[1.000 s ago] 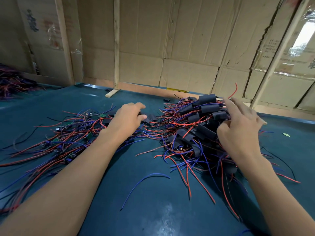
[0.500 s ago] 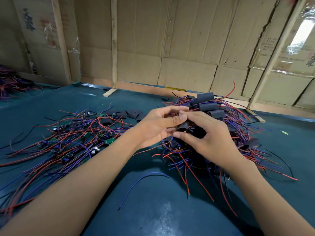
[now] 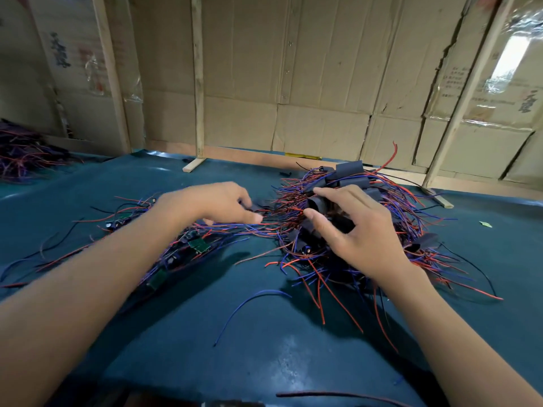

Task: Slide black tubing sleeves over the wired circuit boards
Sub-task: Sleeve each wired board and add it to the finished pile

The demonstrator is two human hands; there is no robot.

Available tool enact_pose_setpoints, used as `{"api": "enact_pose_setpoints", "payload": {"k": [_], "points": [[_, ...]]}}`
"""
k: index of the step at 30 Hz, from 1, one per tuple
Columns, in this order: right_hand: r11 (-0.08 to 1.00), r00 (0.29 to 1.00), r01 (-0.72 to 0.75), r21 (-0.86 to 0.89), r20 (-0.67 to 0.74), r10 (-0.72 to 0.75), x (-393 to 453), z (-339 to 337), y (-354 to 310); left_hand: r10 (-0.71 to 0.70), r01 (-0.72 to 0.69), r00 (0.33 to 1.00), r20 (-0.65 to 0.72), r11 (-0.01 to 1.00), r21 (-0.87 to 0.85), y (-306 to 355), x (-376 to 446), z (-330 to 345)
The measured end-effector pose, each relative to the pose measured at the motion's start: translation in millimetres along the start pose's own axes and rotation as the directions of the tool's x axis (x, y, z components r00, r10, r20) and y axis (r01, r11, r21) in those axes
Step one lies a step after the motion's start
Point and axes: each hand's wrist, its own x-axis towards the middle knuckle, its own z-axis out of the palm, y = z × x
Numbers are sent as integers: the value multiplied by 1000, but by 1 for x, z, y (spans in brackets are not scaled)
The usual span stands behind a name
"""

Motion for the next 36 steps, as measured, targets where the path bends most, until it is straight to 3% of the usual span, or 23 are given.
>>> {"api": "enact_pose_setpoints", "payload": {"k": [2, 5, 8, 11, 14, 17, 22, 26, 31, 36], "points": [[1000, 1000, -5, -9, -19, 5, 0, -1, 0, -178, 158, 984, 32, 935, 319, -22, -17, -11], [999, 999, -20, -27, -28, 19, 0, 1, 3, -369, 281, 926, 78, 813, 510, -54, -42, -11], [1000, 1000, -15, -26, -21, 15, 0, 6, -1, -342, 268, 927, 153, 891, 366, -78, -54, 3], [1000, 1000, 19, -23, -6, -19, -1, 9, -5, -256, 253, 967, 8, 960, 120, -92, -53, 9], [999, 1000, 23, -23, 8, -23, -1, 10, -4, -212, 217, 972, -105, 975, 45, -95, -49, 9], [1000, 1000, -1, -23, 17, 1, -2, 9, -2, -135, 154, 971, -197, 985, 84, -93, -45, 9], [999, 1000, -1, -42, 19, 2, -3, 11, 1, -145, 152, 988, -47, 959, 241, -78, -51, 10], [996, 1000, 20, -93, 18, -18, -4, 13, 0, -140, 168, 983, -119, 944, 283, -69, -59, 12], [997, 999, 10, -76, 52, -6, -4, 12, 0, -194, 274, 959, -205, 810, 518, -62, -66, 15], [998, 995, 39, -54, 98, -34, -4, 11, -4, -168, 277, 947, -272, 859, 431, -59, -63, 11]]}}
